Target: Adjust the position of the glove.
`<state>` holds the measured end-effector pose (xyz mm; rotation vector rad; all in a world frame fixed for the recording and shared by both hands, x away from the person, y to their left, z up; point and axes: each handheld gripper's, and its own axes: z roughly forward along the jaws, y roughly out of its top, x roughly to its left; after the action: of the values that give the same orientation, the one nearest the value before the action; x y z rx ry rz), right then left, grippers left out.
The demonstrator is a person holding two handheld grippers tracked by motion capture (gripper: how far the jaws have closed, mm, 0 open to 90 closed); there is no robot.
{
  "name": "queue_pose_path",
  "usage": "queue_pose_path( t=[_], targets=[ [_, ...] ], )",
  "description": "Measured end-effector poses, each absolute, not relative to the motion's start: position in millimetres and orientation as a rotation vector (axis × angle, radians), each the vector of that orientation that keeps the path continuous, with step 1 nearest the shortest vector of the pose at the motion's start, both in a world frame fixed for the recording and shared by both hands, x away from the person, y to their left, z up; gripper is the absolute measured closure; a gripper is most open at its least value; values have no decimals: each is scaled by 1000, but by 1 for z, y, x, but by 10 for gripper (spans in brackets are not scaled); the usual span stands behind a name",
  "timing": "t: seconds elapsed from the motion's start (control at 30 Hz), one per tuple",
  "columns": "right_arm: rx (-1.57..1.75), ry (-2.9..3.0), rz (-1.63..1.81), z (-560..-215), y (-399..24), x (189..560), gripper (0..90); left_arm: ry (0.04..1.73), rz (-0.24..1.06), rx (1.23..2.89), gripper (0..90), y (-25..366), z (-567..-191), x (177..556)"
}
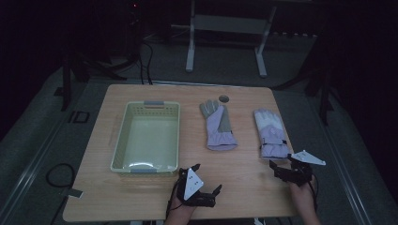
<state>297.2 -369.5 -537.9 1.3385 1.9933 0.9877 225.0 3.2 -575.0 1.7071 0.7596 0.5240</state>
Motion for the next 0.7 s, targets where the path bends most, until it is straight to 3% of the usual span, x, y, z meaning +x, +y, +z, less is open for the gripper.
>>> queue_pose_path(
  t=[0.7],
  targets=[
    [1245, 1974, 973, -453, -344, 345, 111, 744, 525, 1711, 2, 3, -575, 224]
  ],
)
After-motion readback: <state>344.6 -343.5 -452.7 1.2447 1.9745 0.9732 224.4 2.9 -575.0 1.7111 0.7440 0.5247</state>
